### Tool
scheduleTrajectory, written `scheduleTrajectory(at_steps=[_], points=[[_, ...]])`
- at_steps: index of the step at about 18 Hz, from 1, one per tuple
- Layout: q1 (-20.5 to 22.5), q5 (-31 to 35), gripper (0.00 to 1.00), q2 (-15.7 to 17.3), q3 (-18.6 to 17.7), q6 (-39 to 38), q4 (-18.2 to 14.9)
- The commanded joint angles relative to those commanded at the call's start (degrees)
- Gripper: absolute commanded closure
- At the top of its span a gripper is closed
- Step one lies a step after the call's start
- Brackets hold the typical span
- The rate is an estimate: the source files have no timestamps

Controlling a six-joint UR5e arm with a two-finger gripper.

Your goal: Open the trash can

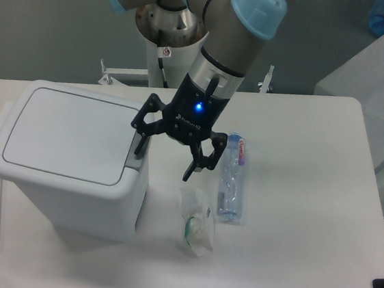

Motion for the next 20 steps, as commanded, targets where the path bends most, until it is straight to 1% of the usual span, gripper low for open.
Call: scheduleTrajectory(at_steps=[5,9,12,15,18,20], points=[[-0.1,0.0,0.00,0.1,0.1,-0.2,-0.1],[0.0,-0.1,0.00,-0.3,1.4,-0.3,-0.3],[1.1,-0.1,0.00,-0.7,4.0,0.0,-0.3],[3.1,-0.1,0.00,-2.8,6.8,0.7,0.1],[5.3,1.1,0.00,-4.5,7.8,5.0,0.3],[7.5,6.1,0.00,-5.2,7.3,10.7,0.4]])
